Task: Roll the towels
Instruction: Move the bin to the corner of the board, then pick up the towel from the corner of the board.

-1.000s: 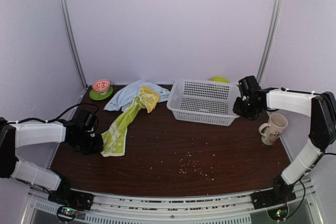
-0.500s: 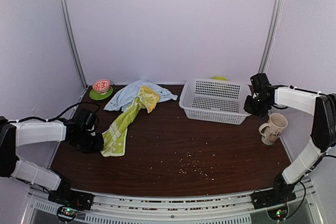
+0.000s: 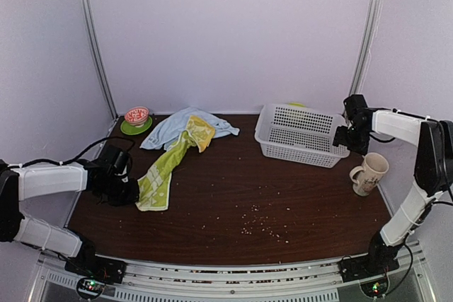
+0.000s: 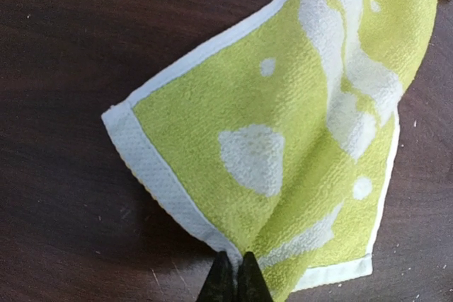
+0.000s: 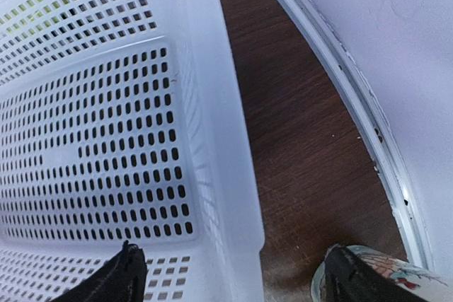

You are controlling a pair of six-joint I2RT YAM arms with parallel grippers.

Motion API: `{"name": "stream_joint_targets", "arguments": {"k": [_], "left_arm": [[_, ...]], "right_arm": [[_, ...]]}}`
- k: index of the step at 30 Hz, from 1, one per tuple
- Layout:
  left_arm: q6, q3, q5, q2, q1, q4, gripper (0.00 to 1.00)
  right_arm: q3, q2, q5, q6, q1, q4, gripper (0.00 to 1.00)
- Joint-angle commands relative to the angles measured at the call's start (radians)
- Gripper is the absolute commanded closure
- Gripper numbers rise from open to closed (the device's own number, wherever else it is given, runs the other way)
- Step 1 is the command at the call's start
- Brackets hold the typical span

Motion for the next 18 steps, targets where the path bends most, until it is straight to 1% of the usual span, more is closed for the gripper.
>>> {"name": "stream_joint_targets", "arguments": {"k": [1,3,5,7,10,14,16,18], "left_arm": [[0.011,0.002,0.018,-0.048,-0.006,-0.002,1.0],[0.009,0.009,0.023,-0.069,-0.005,-0.023,1.0],[0.003,0.021,0.026,-0.106,-0.006,-0.055,1.0],[0.0,0.033,0.03,-0.156,-0.005,-0.084,1.0],[-0.011,0.054,0.035,-0.231,-0.008,-0.131,1.0],[-0.054,0.104,0.068,-0.315,-0.047,-0.174,1.0],[-0.087,0.183,0.052,-0.353,-0.097,-0.2,1.0],[-0.106,0.281,0.039,-0.366,-0.144,-0.219,1.0]], "right_arm": [[0.005,-0.146,-0.009,0.01,0.015,-0.047,0.09],[-0.005,-0.235,-0.016,0.015,0.054,-0.057,0.08],[-0.039,-0.349,-0.026,0.012,0.125,-0.04,0.09],[-0.09,-0.463,-0.006,-0.006,0.229,0.015,0.09],[-0.153,-0.575,-0.017,-0.023,0.379,0.086,0.11],[-0.245,-0.631,-0.066,0.005,0.54,0.213,0.12],[-0.27,-0.62,-0.049,0.011,0.606,0.256,0.12],[-0.272,-0.591,-0.057,0.019,0.633,0.277,0.13]]}}
